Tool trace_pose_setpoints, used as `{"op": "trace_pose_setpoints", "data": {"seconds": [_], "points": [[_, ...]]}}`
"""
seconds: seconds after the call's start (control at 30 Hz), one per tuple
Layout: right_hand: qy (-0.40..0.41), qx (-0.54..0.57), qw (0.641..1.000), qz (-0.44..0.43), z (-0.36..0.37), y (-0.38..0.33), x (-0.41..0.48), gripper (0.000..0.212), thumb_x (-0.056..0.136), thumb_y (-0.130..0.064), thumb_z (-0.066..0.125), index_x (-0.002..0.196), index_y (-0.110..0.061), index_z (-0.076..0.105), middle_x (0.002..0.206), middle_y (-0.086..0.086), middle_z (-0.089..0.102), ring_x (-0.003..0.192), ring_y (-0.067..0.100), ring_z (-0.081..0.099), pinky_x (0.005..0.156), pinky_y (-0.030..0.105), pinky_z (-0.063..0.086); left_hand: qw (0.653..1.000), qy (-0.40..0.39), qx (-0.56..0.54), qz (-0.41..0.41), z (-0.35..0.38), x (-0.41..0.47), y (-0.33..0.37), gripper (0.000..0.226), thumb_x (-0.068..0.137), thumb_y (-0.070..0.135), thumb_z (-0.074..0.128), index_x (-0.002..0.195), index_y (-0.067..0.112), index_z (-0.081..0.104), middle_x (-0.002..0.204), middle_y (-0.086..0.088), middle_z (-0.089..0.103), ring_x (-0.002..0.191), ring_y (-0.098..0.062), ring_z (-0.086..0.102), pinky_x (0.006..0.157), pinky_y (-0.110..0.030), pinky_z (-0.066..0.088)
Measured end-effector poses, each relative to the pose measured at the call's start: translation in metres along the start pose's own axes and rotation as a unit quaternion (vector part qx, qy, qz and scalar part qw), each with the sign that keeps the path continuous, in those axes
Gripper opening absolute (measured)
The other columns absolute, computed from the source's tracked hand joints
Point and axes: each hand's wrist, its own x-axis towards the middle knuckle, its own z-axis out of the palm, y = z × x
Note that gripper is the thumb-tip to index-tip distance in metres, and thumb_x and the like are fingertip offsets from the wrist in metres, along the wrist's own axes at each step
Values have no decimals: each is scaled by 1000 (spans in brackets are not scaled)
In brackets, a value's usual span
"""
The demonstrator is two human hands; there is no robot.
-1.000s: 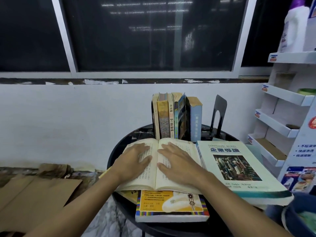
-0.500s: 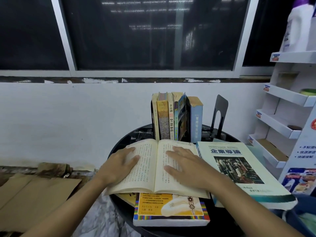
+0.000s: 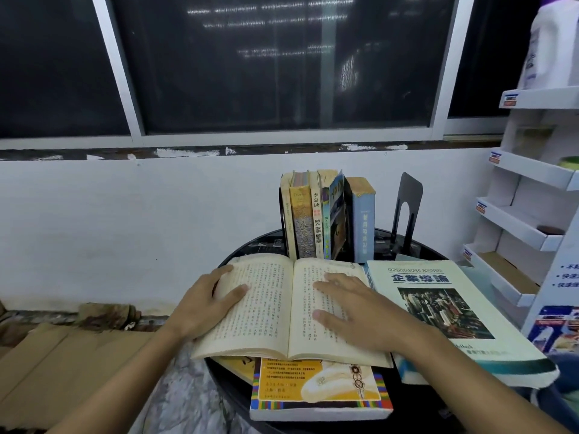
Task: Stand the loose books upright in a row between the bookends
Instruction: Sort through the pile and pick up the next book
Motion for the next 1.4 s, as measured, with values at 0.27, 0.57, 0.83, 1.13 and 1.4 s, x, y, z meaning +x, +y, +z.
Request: {"op": "trace_pose_setpoints", "data": {"seconds": [0.27,0.57,0.83,1.13,1.4], "points": [[77,13,996,-43,-18,-21,8,58,100,-59,45,154,-39,34,156,-26,25,143,-5,23,118,33,31,992,64,-92,61,-36,-1,37,43,97,41,63,139,41,53,126,13,65,97,-12,69,79,-39,59],[130,58,982,-121,-35,-51,16,53,102,-56,46,151,-36,40,147,-28,38,135,-8,33,111,27,35,981,13,-172,84,-45,2,86,37,99,28,61,133,40,60,109,9,75,88,-12,75,79,-40,63],[135,88,979,-121,-41,-43,7,59,100,-59,47,154,-41,32,147,-28,38,134,-5,39,112,36,41,972,-29,-175,155,-30,6,121,43,100,19,59,140,33,56,136,19,60,101,6,68,74,-12,56],[162,149,970,-106,-53,-17,-20,55,100,-47,56,151,-43,39,137,-21,52,115,-10,56,98,24,53,964,-75,-162,197,11,9,138,47,98,52,57,143,39,54,145,16,56,124,-4,60,103,-40,54],[147,149,974,-88,-58,13,-43,56,100,-33,61,142,-61,37,138,-21,58,118,-11,57,99,18,51,965,-112,-109,211,49,9,137,39,97,47,61,136,41,61,137,24,56,117,13,55,94,-15,44]]}}
